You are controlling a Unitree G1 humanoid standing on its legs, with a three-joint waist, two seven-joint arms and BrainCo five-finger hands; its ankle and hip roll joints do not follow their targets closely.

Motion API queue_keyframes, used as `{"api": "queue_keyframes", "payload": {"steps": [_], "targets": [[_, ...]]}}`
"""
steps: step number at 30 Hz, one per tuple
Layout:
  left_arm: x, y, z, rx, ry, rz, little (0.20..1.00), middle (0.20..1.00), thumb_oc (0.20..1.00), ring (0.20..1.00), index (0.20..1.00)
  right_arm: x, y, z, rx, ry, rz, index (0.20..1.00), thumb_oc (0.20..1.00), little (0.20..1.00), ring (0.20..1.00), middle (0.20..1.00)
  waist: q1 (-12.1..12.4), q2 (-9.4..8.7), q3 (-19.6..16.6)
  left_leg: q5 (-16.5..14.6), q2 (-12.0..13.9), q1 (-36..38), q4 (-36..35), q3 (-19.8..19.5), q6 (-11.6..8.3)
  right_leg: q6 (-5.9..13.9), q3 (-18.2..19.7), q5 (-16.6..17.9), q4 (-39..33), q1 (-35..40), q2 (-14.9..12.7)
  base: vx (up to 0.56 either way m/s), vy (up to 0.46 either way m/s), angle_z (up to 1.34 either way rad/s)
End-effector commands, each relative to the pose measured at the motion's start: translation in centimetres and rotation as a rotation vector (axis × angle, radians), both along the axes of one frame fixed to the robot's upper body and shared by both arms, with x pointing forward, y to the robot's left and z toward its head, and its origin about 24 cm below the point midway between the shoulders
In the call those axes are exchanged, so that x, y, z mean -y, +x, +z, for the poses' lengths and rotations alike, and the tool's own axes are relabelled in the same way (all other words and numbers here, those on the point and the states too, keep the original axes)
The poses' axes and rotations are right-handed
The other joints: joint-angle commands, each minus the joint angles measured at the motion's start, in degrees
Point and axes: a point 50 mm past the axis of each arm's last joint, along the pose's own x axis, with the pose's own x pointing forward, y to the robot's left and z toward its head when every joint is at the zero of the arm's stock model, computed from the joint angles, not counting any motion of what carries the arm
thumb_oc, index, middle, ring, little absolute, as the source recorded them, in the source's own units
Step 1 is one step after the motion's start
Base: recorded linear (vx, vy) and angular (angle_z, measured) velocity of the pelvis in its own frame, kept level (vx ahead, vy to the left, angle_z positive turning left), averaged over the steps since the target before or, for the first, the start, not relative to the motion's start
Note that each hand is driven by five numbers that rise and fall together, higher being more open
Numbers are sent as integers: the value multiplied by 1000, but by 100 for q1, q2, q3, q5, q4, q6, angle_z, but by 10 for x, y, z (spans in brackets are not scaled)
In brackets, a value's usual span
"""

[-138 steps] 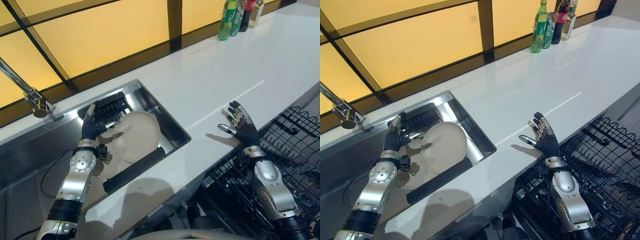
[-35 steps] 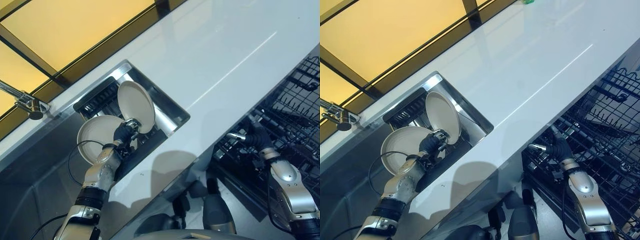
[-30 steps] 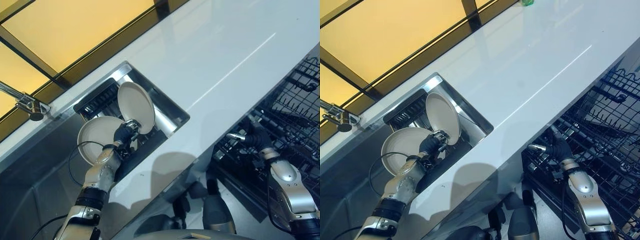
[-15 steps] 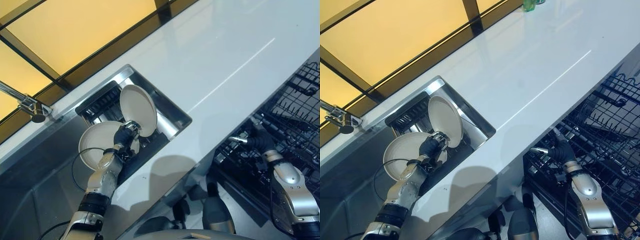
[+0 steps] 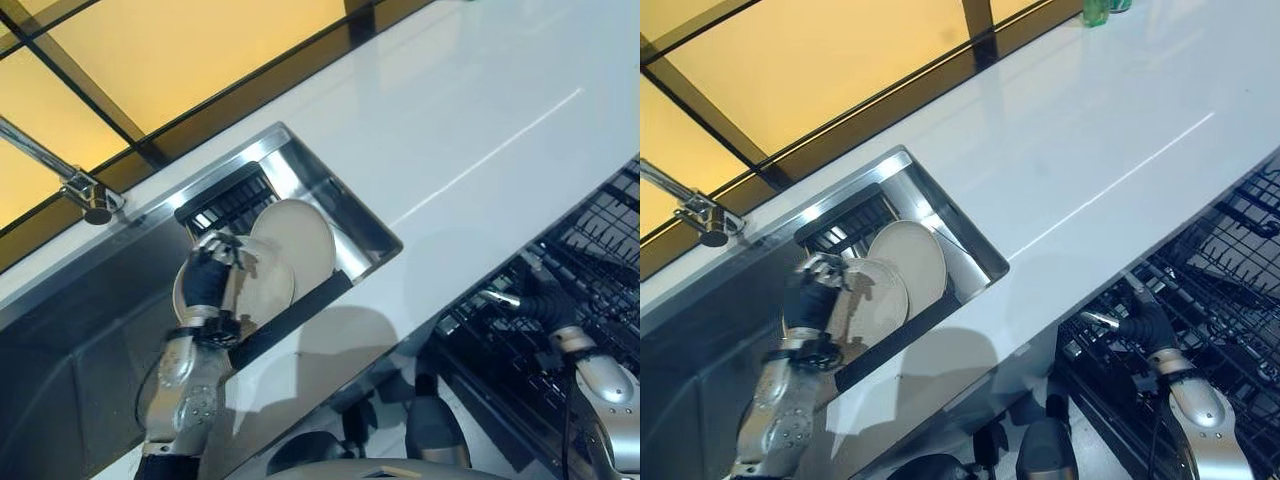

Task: Pick up plates and place into dishwasher.

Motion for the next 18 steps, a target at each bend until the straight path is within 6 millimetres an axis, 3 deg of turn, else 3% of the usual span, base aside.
{"api": "queue_keyframes", "payload": {"steps": [1,8,13,15,16,18], "targets": [[-14,-9,12,51,118,26,200,200,200,200,200,-20,2,45,258,30,113,1000,1000,1000,1000,1000,176,-606,-837,97,92,-443,168,-161,-229,133,-85,360,-751,485,-362,-52,-103,9],[-19,-9,17,68,128,28,200,200,200,200,200,-26,4,40,252,58,111,1000,1000,1000,1000,1000,192,-621,-1086,54,148,-304,106,-184,-265,114,-122,278,-850,691,-297,-21,-66,3],[-27,-7,21,48,316,150,200,200,200,200,200,-28,7,41,255,66,119,1000,1000,1000,1000,1000,182,-587,-1241,65,174,-299,73,-191,-274,97,-98,272,-942,743,-241,-55,-55,2],[-33,-6,20,16,402,193,658,658,658,658,658,-27,8,43,261,73,121,1000,1000,1000,1000,1000,183,-588,-1286,57,187,-296,50,-196,-286,100,-96,248,-973,756,-218,-61,-63,0],[-35,-5,19,-4,436,199,1000,1000,1000,1000,1000,-26,8,43,264,75,121,1000,1000,1000,1000,1000,184,-586,-1298,54,191,-297,47,-195,-290,101,-93,238,-978,759,-210,-74,-61,0],[-42,-1,17,-39,478,231,1000,1000,1000,1000,1000,-25,11,45,270,78,123,1000,1000,1000,1000,1000,180,-572,-1347,48,210,-300,32,-201,-298,100,-87,188,-982,764,-176,-85,-68,0]]}}
